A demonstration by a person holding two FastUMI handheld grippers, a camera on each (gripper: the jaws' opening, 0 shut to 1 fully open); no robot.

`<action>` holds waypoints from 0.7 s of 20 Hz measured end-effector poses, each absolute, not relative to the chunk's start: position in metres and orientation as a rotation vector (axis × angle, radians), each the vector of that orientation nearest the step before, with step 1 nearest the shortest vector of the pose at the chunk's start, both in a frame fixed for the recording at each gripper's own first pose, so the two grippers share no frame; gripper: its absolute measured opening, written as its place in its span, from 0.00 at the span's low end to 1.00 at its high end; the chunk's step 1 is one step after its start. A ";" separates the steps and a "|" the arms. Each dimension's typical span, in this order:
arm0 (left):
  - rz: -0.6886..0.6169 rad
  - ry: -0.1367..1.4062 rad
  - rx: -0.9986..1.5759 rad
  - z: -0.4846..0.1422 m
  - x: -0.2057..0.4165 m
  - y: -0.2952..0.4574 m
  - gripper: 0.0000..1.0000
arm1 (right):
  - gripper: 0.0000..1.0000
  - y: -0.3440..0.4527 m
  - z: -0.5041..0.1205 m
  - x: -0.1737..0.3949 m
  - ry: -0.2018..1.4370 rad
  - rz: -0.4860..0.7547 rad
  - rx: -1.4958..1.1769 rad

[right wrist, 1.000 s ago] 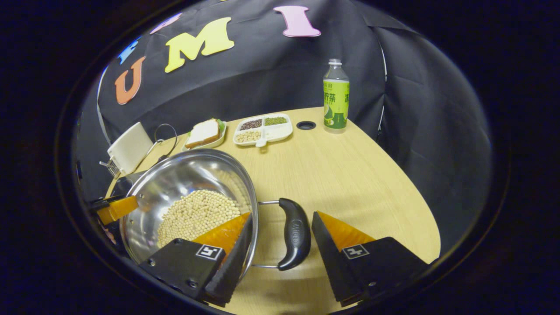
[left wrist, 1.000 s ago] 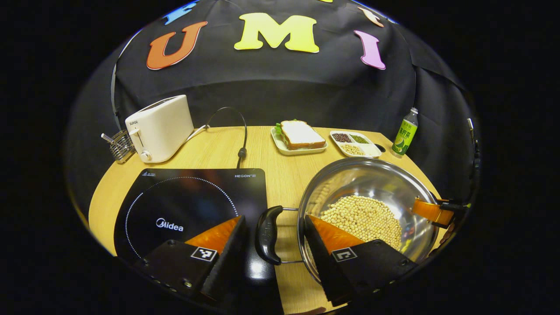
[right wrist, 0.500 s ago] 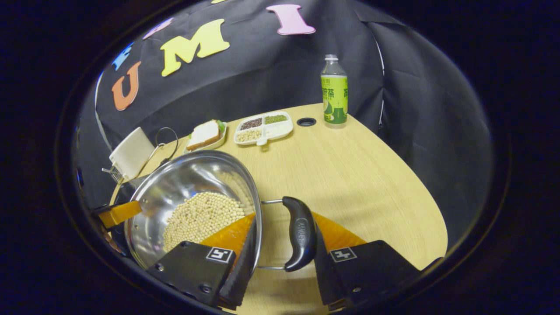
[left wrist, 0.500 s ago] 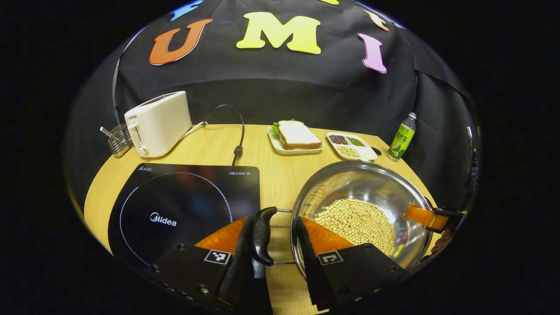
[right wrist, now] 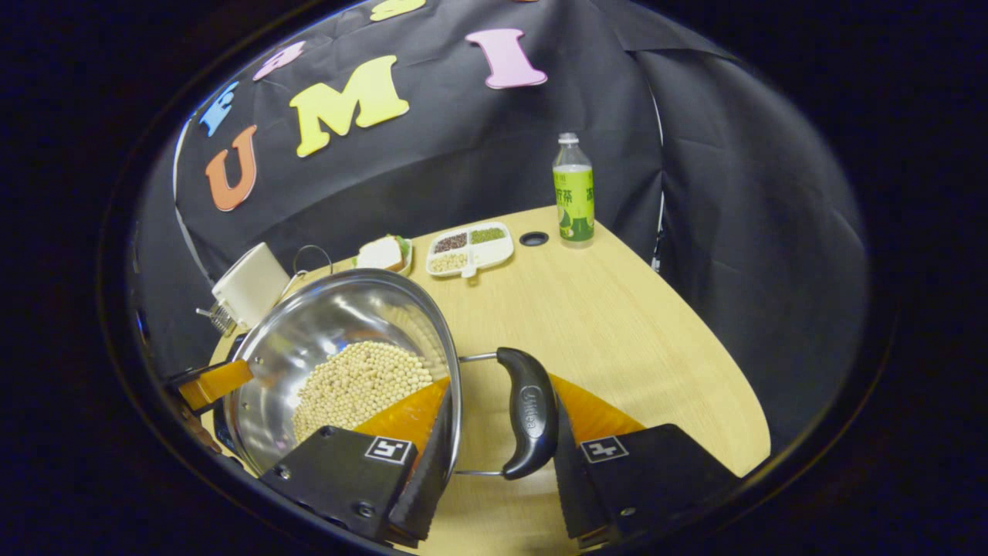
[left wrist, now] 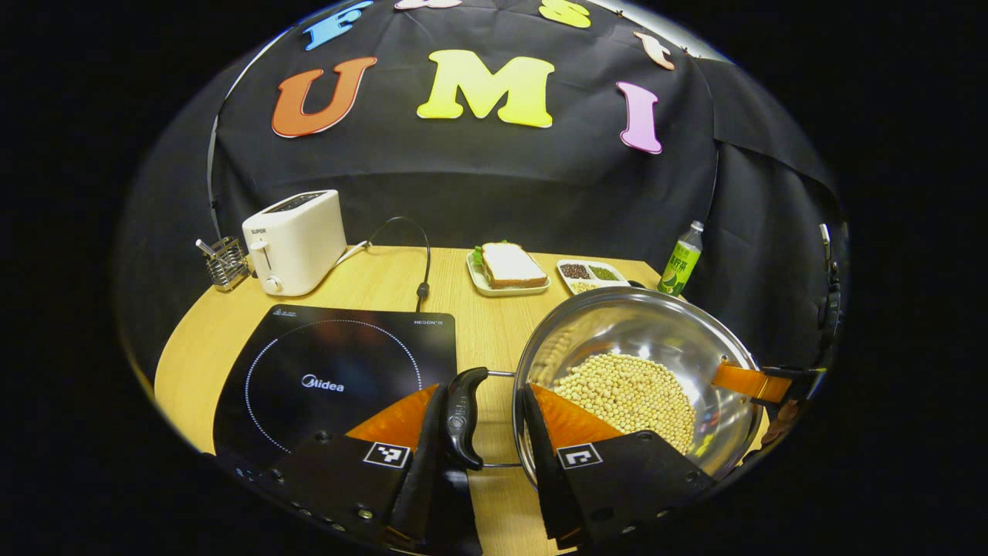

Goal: First push the handle of the pot to place it horizontally, then grasp the pot with both hands and set it on the induction cooktop.

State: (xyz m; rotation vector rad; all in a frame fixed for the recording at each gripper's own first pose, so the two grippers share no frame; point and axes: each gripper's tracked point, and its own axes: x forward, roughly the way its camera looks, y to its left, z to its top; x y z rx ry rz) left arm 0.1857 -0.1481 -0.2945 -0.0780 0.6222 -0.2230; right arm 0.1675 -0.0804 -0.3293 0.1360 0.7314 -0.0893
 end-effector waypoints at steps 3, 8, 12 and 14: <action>-0.213 0.589 -0.071 -0.275 0.176 -0.130 0.54 | 0.64 -0.062 -0.313 0.158 0.725 -0.072 0.134; -0.168 0.544 -0.085 -0.247 0.167 -0.085 0.54 | 0.65 -0.014 -0.292 0.156 0.721 -0.022 0.133; -0.126 0.506 -0.085 -0.229 0.168 -0.041 0.54 | 0.64 0.035 -0.281 0.163 0.722 0.025 0.114; -0.108 0.498 -0.090 -0.224 0.169 -0.018 0.54 | 0.65 0.058 -0.277 0.168 0.724 0.043 0.098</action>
